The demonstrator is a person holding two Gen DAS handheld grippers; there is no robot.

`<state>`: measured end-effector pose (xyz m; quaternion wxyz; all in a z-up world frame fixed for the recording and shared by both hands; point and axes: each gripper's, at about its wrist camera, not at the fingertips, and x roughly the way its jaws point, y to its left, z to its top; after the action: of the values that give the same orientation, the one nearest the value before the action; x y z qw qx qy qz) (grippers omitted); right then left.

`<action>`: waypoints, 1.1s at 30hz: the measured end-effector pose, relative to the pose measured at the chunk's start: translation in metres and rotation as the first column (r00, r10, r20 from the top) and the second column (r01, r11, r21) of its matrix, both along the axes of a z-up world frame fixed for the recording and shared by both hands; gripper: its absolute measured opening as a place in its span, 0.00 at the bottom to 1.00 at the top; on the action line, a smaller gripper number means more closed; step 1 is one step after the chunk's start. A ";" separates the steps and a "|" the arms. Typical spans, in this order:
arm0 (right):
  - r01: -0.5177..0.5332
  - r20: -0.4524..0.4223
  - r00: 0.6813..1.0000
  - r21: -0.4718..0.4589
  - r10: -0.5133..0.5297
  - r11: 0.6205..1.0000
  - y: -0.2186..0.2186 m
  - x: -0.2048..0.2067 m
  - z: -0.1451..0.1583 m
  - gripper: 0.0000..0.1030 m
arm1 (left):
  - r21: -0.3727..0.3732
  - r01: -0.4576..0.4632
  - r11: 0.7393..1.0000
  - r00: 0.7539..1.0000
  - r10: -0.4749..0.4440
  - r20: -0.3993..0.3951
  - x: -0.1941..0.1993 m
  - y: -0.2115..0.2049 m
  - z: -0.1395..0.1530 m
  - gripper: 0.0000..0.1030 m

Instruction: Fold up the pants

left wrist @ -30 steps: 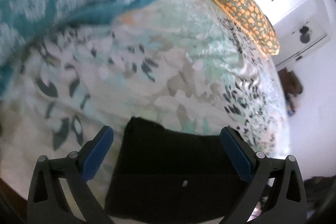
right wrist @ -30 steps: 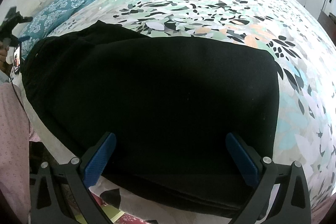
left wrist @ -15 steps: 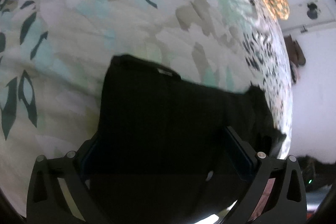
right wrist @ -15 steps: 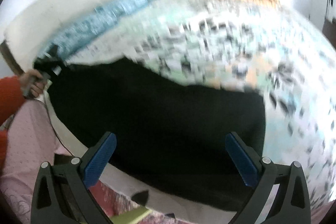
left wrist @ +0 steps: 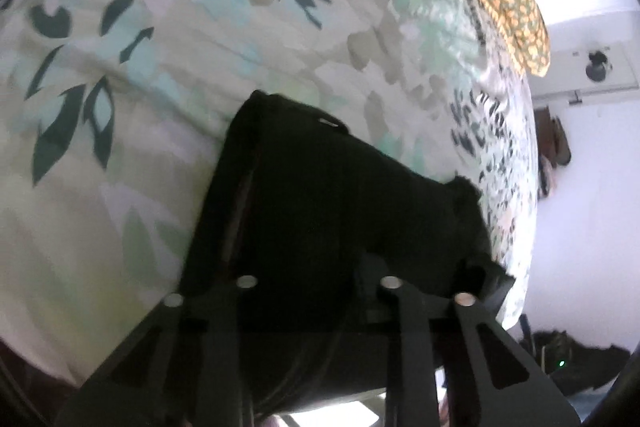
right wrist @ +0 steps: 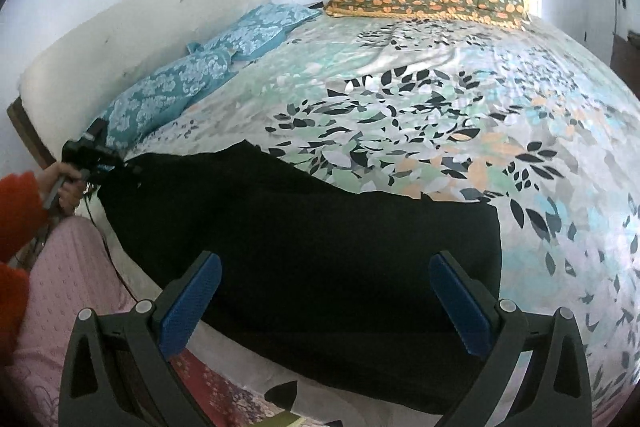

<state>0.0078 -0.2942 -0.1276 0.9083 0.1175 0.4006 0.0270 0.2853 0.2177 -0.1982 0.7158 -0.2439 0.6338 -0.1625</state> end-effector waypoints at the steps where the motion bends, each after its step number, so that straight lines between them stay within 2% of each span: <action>1: 0.008 0.001 1.000 0.011 -0.008 1.000 -0.003 0.000 0.000 1.00 | -0.021 -0.023 1.000 1.000 0.023 0.011 -0.005 -0.002 0.006 0.17; 3: 0.024 0.017 1.000 0.028 -0.025 0.999 -0.007 -0.003 0.003 1.00 | -0.136 -0.085 0.987 0.996 0.089 0.028 -0.019 -0.003 0.024 0.17; 4: 0.033 0.029 0.999 0.035 -0.034 0.999 -0.010 -0.004 0.005 1.00 | -0.228 -0.114 0.967 0.992 0.124 0.030 -0.030 -0.007 0.038 0.16; 5: 0.046 0.046 0.998 0.043 -0.048 0.998 -0.014 -0.006 0.008 1.00 | -0.278 -0.121 0.953 0.990 0.136 0.034 -0.037 -0.013 0.048 0.16; 8: 0.086 0.075 0.993 0.083 -0.092 0.993 -0.028 -0.011 0.013 1.00 | -0.379 -0.091 0.921 0.991 0.123 0.061 -0.059 -0.048 0.086 0.16; 10: 0.118 0.081 0.988 0.125 -0.129 0.985 -0.040 -0.013 0.013 1.00 | -0.402 -0.037 0.915 0.993 0.080 0.091 -0.073 -0.092 0.107 0.16; 12: 0.159 0.075 0.982 0.166 -0.173 0.973 -0.054 -0.015 0.011 1.00 | -0.408 0.011 0.913 0.994 0.032 0.100 -0.079 -0.130 0.117 0.16; 14: 0.193 0.076 0.974 0.201 -0.212 0.960 -0.066 -0.020 0.010 1.00 | -0.379 0.064 0.923 0.994 -0.026 0.106 -0.086 -0.181 0.115 0.16; 17: 0.234 0.080 0.963 0.221 -0.257 0.947 -0.082 -0.030 0.011 1.00 | -0.250 0.147 0.957 0.986 -0.120 0.120 -0.093 -0.255 0.095 0.17; 19: 0.255 0.085 0.956 0.231 -0.281 0.939 -0.091 -0.036 0.013 1.00 | -0.150 0.223 0.963 0.970 -0.203 0.134 -0.095 -0.300 0.073 0.22; 20: 0.266 0.089 0.952 0.236 -0.294 0.934 -0.095 -0.039 0.014 1.00 | -0.110 0.256 0.960 0.960 -0.240 0.144 -0.097 -0.317 0.066 0.32; 21: 0.277 0.094 0.947 0.244 -0.307 0.929 -0.099 -0.042 0.015 1.00 | -0.077 0.296 0.952 0.947 -0.282 0.151 -0.099 -0.333 0.059 0.45; 22: 0.286 0.098 0.943 0.253 -0.318 0.924 -0.103 -0.045 0.016 1.00 | -0.070 0.356 0.932 0.927 -0.343 0.148 -0.107 -0.352 0.054 0.54; 23: 0.298 0.101 0.937 0.268 -0.334 0.916 -0.108 -0.049 0.016 1.00 | -0.089 0.394 0.915 0.914 -0.380 0.144 -0.112 -0.361 0.054 0.55; 24: 0.305 0.101 0.933 0.284 -0.345 0.909 -0.111 -0.052 0.016 1.00 | -0.139 0.432 0.891 0.899 -0.413 0.147 -0.118 -0.370 0.058 0.55; 25: 0.311 0.097 0.930 0.309 -0.355 0.899 -0.115 -0.054 0.014 1.00 | -0.259 0.480 0.838 0.877 -0.452 0.164 -0.125 -0.376 0.068 0.56; 26: 0.316 0.091 0.927 0.329 -0.363 0.890 -0.118 -0.055 0.012 1.00 | -0.311 0.504 0.806 0.863 -0.469 0.187 -0.130 -0.376 0.079 0.56; 27: 0.323 0.081 0.925 0.347 -0.371 0.881 -0.120 -0.055 0.010 1.00 | -0.309 0.527 0.792 0.849 -0.475 0.230 -0.134 -0.372 0.096 0.58; 28: 0.329 0.069 0.923 0.364 -0.378 0.871 -0.121 -0.053 0.007 1.00 | -0.270 0.538 0.799 0.838 -0.470 0.278 -0.136 -0.364 0.111 0.68; 30: 0.304 0.060 0.934 0.390 -0.353 0.869 -0.117 -0.048 0.003 1.00 | -0.179 0.515 0.838 0.824 -0.427 0.373 -0.135 -0.343 0.136 0.84; 31: 0.262 0.061 0.948 0.407 -0.312 0.875 -0.113 -0.042 0.001 1.00 | -0.129 0.474 0.871 0.816 -0.379 0.437 -0.132 -0.322 0.151 0.86; 33: 0.104 0.044 0.989 0.456 -0.139 0.884 -0.089 -0.023 -0.006 1.00 | -0.087 0.402 0.912 0.813 -0.311 0.492 -0.124 -0.294 0.159 0.88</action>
<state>-0.0149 -0.3828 -0.1337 0.8702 0.3495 0.3407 0.0670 0.1609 -0.0766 -0.0391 0.7777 -0.1396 0.4585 -0.4068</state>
